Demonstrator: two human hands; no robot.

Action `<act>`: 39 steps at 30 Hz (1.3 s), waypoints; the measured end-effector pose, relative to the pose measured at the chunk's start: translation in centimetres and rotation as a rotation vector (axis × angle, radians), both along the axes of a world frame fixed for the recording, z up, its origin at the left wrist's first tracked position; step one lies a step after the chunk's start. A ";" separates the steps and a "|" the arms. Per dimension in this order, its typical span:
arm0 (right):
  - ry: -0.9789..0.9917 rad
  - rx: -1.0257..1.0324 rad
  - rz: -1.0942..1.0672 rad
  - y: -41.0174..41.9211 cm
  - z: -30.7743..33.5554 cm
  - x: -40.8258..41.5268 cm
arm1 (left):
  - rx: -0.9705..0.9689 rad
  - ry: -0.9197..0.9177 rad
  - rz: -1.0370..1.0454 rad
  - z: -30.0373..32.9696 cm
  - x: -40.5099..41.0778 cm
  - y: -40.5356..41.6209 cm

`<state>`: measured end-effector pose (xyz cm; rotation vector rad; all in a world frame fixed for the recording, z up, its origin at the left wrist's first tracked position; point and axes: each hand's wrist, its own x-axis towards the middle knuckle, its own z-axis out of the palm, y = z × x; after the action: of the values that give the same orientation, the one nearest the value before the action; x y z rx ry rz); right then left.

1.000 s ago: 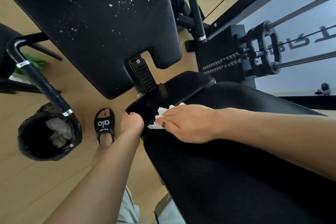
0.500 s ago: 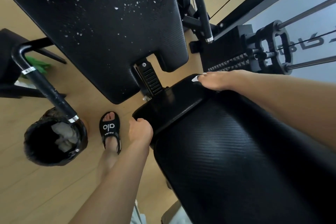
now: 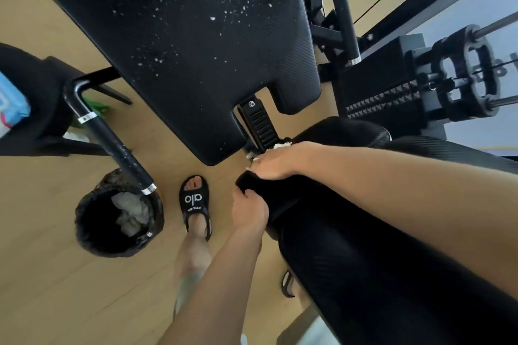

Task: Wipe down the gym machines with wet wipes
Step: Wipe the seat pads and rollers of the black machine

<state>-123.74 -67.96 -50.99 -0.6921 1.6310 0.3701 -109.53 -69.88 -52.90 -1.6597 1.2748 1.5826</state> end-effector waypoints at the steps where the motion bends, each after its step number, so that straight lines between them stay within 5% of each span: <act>1: 0.011 -0.040 0.012 0.0 0.1 1.0 | 0.038 0.040 -0.009 -0.3 0.6 -0.5; 5: 0.033 -0.044 -0.267 0.7 1.8 3.6 | 0.224 0.083 -0.098 0.3 3.3 -3.8; 8: 0.066 0.014 -0.577 0.1 3.8 4.8 | 0.179 0.010 -0.056 1.1 4.6 -8.2; 14: 0.052 -0.267 -0.976 -4.5 6.9 4.3 | -0.076 0.105 -0.103 5.1 3.2 -17.9; 17: 0.004 -0.387 -1.474 -8.9 6.5 6.0 | -0.286 0.159 -0.148 6.5 4.0 -22.0; 20: -0.102 -0.499 -1.678 -13.0 5.0 8.7 | -0.446 0.161 -0.170 7.9 5.5 -25.1; 29: 0.086 -0.830 -1.597 -18.2 2.1 14.5 | -0.599 0.161 -0.215 7.6 6.5 -29.8; 39: 0.607 -1.181 -0.837 -24.4 -7.4 20.3 | -0.460 0.372 -0.288 -1.6 -0.1 -37.7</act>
<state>-103.42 -92.34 -58.41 -0.6642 2.5046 -1.1921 -109.59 -107.54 -54.52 -1.3695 2.0958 1.5407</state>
